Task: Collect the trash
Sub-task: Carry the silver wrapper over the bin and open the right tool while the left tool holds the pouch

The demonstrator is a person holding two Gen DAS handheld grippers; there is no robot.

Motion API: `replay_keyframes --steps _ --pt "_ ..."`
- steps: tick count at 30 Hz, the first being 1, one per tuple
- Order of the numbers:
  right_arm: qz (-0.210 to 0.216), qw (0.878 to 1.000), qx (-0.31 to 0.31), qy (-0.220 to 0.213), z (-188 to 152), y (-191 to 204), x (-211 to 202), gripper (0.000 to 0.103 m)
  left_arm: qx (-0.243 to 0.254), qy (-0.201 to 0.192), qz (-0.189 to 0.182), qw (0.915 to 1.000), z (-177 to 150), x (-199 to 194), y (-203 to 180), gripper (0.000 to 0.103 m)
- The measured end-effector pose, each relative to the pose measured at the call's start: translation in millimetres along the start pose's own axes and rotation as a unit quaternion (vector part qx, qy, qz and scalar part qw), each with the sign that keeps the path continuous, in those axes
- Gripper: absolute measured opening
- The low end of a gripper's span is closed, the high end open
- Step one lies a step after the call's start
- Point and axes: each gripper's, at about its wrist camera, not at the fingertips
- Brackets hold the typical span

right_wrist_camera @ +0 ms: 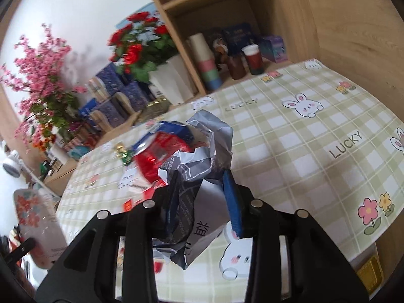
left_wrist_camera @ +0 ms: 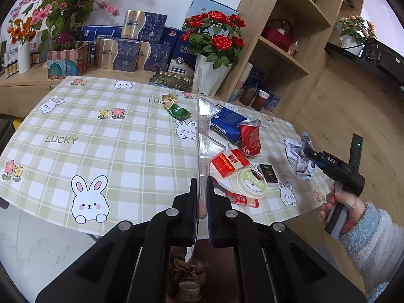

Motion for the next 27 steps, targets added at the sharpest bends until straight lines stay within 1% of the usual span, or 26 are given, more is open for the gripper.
replay_keyframes --steps 7,11,14,17,18,22,25,27 --pt "0.044 0.997 -0.067 0.009 -36 48 -33 0.036 0.003 0.003 -0.004 1.0000 -16 -16 -6 0.007" --pt "0.074 0.993 -0.084 0.033 -64 68 -42 0.036 0.009 0.008 -0.003 0.9999 -29 -24 -6 0.007" --pt "0.095 0.988 -0.106 0.065 -87 83 -42 0.036 0.009 0.011 -0.001 0.9999 -36 -30 -5 0.007" --pt "0.116 0.980 -0.122 0.108 -115 96 -39 0.036 0.004 0.015 -0.002 0.9999 -46 -37 -2 0.007" --pt "0.122 0.976 -0.131 0.127 -129 101 -36 0.036 0.002 0.017 -0.002 0.9999 -49 -38 -1 0.007" --pt "0.137 0.963 -0.151 0.179 -165 112 -22 0.036 -0.005 0.026 -0.001 0.9996 -60 -42 5 0.007" --pt "0.140 0.955 -0.150 0.215 -188 109 -8 0.036 -0.009 0.032 -0.001 0.9995 -66 -44 7 0.007" --pt "0.129 0.952 -0.146 0.238 -201 104 3 0.036 -0.010 0.033 0.000 0.9994 -70 -46 8 0.007"
Point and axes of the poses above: each gripper's, at about its wrist camera, not at the fingertips, and x roughly the way its jaws point, y to its left, z to its top, and after that the axes turned 15 degrees about z, right-handed
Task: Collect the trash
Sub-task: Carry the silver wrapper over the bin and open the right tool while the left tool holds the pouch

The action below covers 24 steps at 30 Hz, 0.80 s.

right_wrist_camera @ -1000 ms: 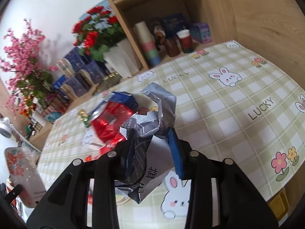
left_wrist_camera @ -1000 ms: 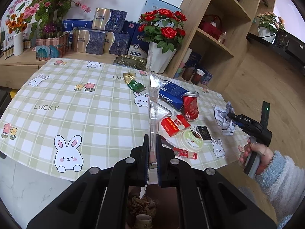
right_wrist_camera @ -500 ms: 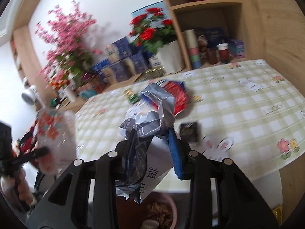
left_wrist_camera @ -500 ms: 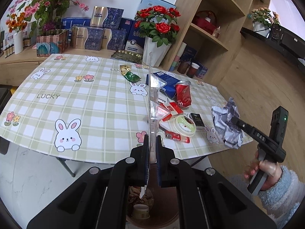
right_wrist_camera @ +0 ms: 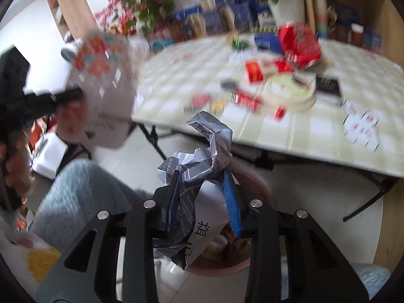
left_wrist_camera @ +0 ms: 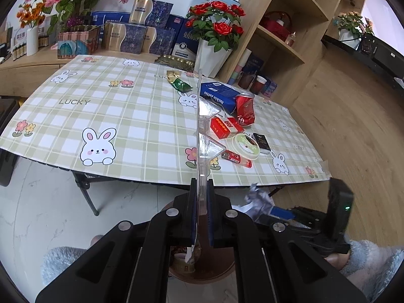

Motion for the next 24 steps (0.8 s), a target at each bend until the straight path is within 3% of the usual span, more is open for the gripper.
replay_keyframes --steps 4,9,14,24 --pt "-0.011 0.999 0.025 0.028 -8 -16 22 0.036 0.000 0.001 0.000 1.0000 -7 -2 0 0.007" --pt "-0.031 0.998 0.048 0.028 -17 -26 38 0.036 0.000 0.009 0.001 1.0000 -17 -1 -1 0.007" --pt "-0.033 0.998 0.034 0.039 -28 -18 45 0.036 0.007 0.012 0.003 0.9999 -22 -1 -5 0.007" --pt "-0.035 0.998 0.052 0.016 -27 -28 37 0.039 0.010 0.023 0.006 0.9997 -27 8 -11 0.007"
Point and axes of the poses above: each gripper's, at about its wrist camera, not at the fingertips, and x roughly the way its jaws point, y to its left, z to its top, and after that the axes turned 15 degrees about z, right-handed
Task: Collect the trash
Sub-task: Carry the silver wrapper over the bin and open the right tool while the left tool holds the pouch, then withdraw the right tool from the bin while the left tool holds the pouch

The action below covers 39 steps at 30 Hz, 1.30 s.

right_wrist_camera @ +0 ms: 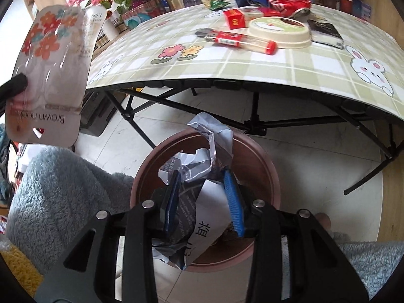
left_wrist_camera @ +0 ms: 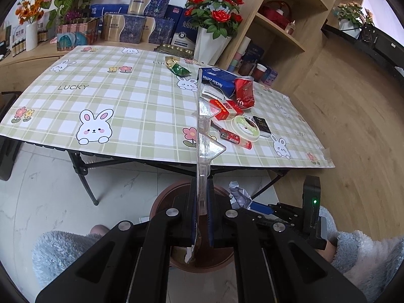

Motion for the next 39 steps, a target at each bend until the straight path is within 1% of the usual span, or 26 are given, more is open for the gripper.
replay_keyframes --steps 3,5,7,9,10,11,12,14,16,19,22,26,30,39 --pt "0.003 1.000 0.008 -0.009 -1 -3 -4 0.040 0.004 0.003 0.000 1.0000 -2 3 -3 0.007" --pt "0.005 1.000 0.013 -0.016 -1 -5 -6 0.043 0.005 0.005 0.000 1.0000 -3 3 -4 0.007" --pt "0.004 1.000 0.018 -0.025 -1 -7 -10 0.051 0.006 0.006 -0.001 1.0000 -3 4 -5 0.007" --pt "0.005 0.999 0.021 -0.032 -1 -8 -14 0.056 0.007 0.008 -0.002 0.9999 -5 6 -5 0.007" --pt "0.004 0.999 0.021 -0.034 -2 -8 -15 0.062 0.007 0.009 -0.003 0.9999 -5 7 -5 0.007" --pt "0.003 0.999 0.020 -0.036 -1 -8 -17 0.065 0.008 0.011 -0.004 0.9999 -6 8 -5 0.007" --pt "0.001 0.999 0.019 -0.039 -1 -7 -18 0.070 0.008 0.011 -0.004 0.9999 -7 9 -5 0.007" --pt "-0.003 0.999 0.016 -0.043 -1 -6 -21 0.077 0.010 0.013 -0.006 0.9999 -8 10 -5 0.007" --pt "-0.013 0.998 0.011 -0.056 0 -3 -26 0.091 0.014 0.013 -0.006 0.9998 -10 12 -5 0.007" --pt "-0.034 0.996 0.004 -0.080 4 1 -37 0.097 0.020 0.015 -0.006 0.9997 -12 14 -6 0.007" --pt "-0.060 0.993 -0.013 -0.105 8 8 -53 0.097 0.019 0.019 -0.009 0.9996 -13 18 -5 0.007" --pt "-0.084 0.988 -0.036 -0.127 14 16 -70 0.097 0.026 0.020 -0.010 0.9994 -13 20 -6 0.007" --pt "-0.094 0.983 -0.053 -0.147 19 21 -84 0.097 0.042 0.018 -0.007 0.9989 -15 20 -12 0.007" --pt "-0.092 0.980 -0.053 -0.170 29 23 -100 0.097 0.058 0.026 -0.009 0.9979 -17 26 -17 0.007"
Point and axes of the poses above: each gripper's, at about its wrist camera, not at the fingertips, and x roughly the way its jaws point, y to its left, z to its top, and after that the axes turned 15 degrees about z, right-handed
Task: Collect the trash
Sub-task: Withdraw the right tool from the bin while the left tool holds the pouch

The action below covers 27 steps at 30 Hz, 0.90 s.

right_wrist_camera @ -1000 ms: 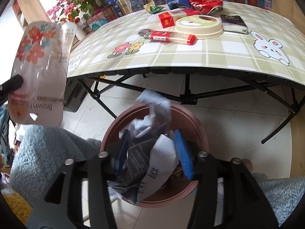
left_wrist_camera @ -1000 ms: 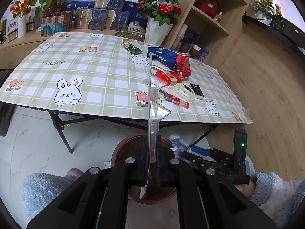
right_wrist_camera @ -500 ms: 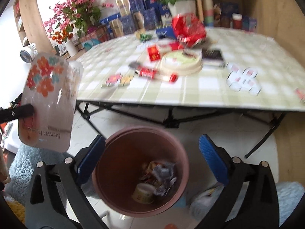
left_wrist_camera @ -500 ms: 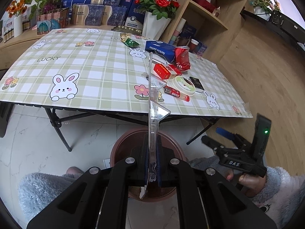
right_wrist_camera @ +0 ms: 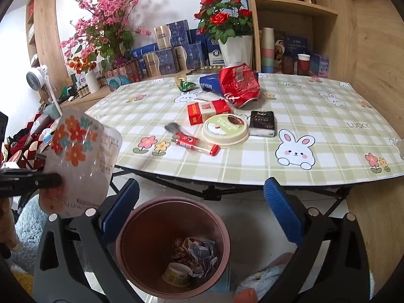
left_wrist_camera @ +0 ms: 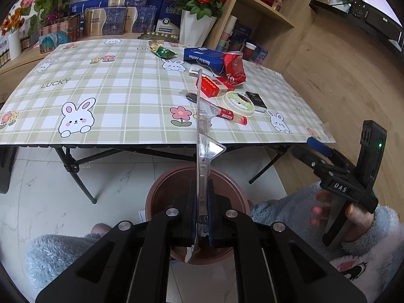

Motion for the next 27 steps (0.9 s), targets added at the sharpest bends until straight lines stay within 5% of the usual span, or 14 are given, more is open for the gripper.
replay_keyframes --steps 16,27 --pt "0.001 0.999 0.032 -0.029 6 -21 -21 0.097 0.056 0.044 -0.001 0.9974 -9 27 -20 0.007" --pt "-0.002 0.998 0.052 -0.030 6 -31 -25 0.097 0.126 0.083 0.013 0.9884 -19 67 -43 0.007"
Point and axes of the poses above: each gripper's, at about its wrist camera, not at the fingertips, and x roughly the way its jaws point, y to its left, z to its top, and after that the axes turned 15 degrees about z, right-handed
